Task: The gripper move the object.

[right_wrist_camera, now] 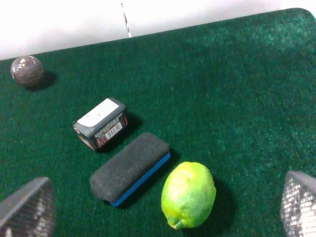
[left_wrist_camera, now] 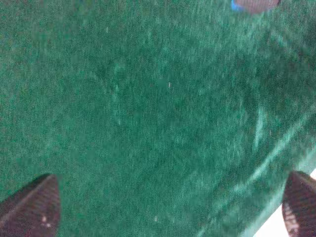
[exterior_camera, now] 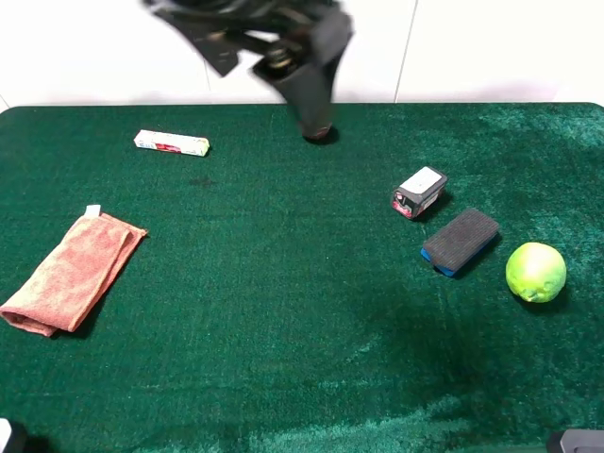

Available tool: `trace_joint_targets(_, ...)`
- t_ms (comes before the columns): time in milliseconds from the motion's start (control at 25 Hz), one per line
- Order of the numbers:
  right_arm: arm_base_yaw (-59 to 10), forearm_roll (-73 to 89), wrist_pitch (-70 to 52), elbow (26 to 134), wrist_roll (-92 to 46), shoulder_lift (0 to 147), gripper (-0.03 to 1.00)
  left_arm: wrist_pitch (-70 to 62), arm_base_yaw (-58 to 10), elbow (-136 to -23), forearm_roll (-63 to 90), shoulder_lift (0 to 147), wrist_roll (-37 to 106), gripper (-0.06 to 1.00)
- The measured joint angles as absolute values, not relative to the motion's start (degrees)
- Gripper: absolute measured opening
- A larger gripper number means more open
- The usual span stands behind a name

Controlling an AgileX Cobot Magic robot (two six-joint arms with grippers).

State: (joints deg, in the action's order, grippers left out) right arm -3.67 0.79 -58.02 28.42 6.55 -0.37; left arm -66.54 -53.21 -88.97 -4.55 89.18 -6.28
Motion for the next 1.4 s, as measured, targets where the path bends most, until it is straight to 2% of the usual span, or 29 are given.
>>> trace_joint_targets(400, -3.67, 0.79, -58.02, 28.42, 6.55, -0.37, 0.7, -66.54, -53.21, -70.52, -4.38, 69.66, -6.64, 0.99)
trace_joint_targets(840, -3.67, 0.79, -58.02, 28.42, 6.55, -0.37, 0.7, -66.64, -52.12, -57.27, -6.51, 49.22, -9.06, 0.99)
trace_joint_targets(1040, -3.67, 0.79, -58.06, 28.42, 6.55, -0.37, 0.7, -66.64, -43.51, -50.65, -6.85, 42.54, -9.26, 0.99)
trace_joint_targets(1400, -3.67, 0.79, -58.06, 28.42, 6.55, -0.37, 0.7, -66.69, -22.0, -40.5, -5.94, 29.83, -9.2, 0.99)
